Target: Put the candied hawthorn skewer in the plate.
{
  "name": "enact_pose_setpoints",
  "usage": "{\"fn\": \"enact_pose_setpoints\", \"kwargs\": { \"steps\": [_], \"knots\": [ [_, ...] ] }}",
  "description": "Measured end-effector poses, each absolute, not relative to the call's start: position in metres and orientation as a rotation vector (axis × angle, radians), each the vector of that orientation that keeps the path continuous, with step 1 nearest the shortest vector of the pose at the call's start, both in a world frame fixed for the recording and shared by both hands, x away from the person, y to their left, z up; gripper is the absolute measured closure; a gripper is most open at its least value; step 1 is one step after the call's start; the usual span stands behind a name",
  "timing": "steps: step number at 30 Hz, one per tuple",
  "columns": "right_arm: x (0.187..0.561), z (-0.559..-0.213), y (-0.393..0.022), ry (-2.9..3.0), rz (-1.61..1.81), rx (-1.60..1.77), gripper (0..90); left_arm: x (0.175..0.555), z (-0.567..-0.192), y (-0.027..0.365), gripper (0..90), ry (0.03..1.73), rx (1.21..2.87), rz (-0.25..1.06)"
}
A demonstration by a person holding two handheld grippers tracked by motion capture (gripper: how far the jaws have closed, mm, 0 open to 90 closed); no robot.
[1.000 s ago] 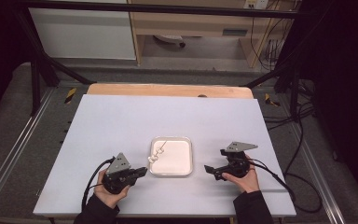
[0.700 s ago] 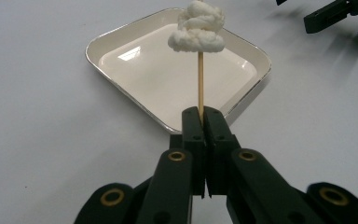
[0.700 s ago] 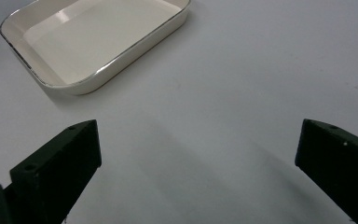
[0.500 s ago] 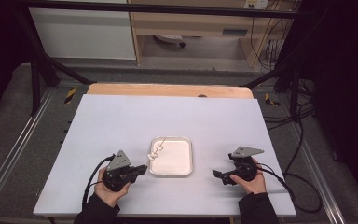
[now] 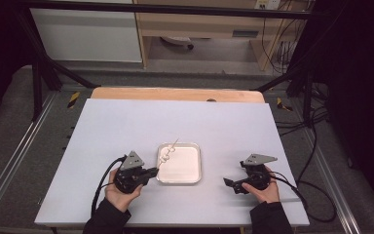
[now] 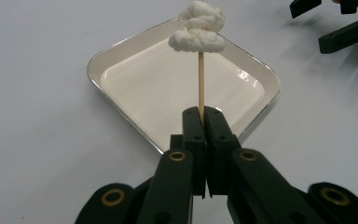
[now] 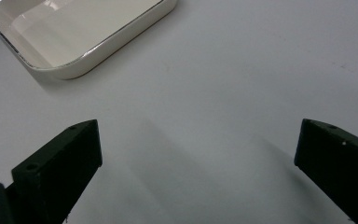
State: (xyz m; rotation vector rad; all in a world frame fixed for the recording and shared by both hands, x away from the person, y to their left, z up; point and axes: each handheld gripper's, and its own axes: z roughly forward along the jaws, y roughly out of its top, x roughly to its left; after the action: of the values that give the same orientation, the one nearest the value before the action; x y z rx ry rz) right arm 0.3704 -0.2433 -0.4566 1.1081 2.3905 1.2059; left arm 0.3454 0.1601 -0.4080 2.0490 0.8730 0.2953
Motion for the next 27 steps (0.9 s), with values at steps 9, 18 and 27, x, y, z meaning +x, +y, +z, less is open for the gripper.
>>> {"fn": "enact_pose_setpoints", "kwargs": {
  "steps": [9, 18, 27],
  "knots": [
    [0.369, -0.456, -0.244, 2.387, 1.218, 1.106, 1.3, 0.350, -0.398, 0.144, 88.4, 0.916, 2.037, 0.321],
    [0.369, -0.456, -0.244, 2.393, 1.224, 1.101, 1.4, 0.355, -0.404, 0.124, 88.5, 0.979, 2.070, 0.352],
    [0.368, -0.456, -0.244, 2.393, 1.222, 1.101, 1.3, 0.371, -0.423, 0.110, 88.5, 1.023, 2.132, 0.352]
  ]
}}
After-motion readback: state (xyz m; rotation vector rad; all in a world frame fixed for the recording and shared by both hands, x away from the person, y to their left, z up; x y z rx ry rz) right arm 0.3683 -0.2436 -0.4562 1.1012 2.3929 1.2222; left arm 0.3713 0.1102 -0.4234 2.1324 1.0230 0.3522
